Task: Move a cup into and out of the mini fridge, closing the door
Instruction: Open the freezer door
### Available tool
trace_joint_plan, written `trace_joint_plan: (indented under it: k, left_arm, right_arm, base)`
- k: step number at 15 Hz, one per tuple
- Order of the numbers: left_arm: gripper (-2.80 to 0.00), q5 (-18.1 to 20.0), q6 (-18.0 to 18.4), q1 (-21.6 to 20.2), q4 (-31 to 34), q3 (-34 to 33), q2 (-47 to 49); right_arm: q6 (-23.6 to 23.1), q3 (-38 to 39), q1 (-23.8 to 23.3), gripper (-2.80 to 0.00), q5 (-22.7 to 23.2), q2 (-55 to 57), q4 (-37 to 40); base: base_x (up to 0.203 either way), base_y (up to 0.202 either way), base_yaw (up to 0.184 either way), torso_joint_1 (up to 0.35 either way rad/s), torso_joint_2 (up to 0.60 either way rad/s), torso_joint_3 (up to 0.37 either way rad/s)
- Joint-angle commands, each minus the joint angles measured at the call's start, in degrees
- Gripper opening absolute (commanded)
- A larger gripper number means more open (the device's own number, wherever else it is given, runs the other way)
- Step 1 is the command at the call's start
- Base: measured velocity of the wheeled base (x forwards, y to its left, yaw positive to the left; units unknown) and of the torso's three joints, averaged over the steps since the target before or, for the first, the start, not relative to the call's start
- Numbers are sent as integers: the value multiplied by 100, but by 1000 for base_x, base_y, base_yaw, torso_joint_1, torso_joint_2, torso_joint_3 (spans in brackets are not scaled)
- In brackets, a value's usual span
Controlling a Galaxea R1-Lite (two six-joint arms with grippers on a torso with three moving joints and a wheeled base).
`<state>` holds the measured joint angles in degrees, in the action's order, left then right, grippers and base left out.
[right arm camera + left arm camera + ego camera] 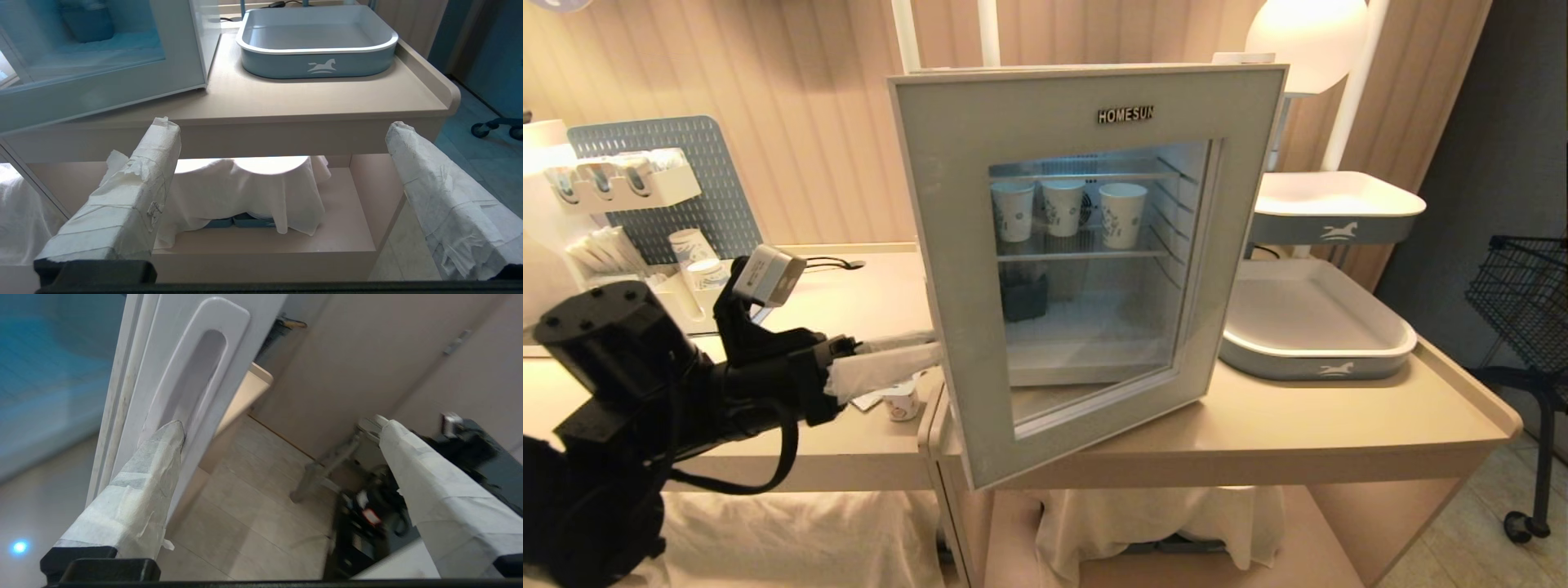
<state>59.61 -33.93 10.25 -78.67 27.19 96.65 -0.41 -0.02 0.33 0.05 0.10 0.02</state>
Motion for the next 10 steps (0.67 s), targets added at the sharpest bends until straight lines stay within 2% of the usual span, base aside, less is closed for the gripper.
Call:
trace_joint_plan:
  k: [1, 3, 5, 6, 7, 10]
  left_arm:
    - [0, 28, -38, 65, 14, -467, -873]
    - [0, 32, -71, 89, 55, -948, -1516]
    - [0, -106, -70, -29, 314, -1236, -1740]
    - [0, -325, 49, -94, 531, -1178, -1560]
    - [0, -477, 324, -86, 728, -1093, -1328]
    - [0, -873, 1008, 384, 1065, -799, -578]
  right_arm:
    - [-2, -6, 2, 0, 4, 8, -2]
    - [-2, -6, 2, 0, 4, 8, -2]
    - [-2, -3, 3, 0, 4, 8, -2]
    - [-2, 2, 2, 0, 4, 8, -2]
    - [-2, -6, 2, 0, 4, 8, -2]
    - [-2, 2, 2, 0, 4, 8, -2]
  base:
    - [0, 0, 0, 0, 0, 0]
    - [0, 0, 0, 0, 0, 0]
    - [0, 0, 0, 0, 0, 0]
    - [0, 0, 0, 0, 0, 0]
    - [0, 0, 0, 0, 0, 0]
    - [0, 0, 0, 0, 0, 0]
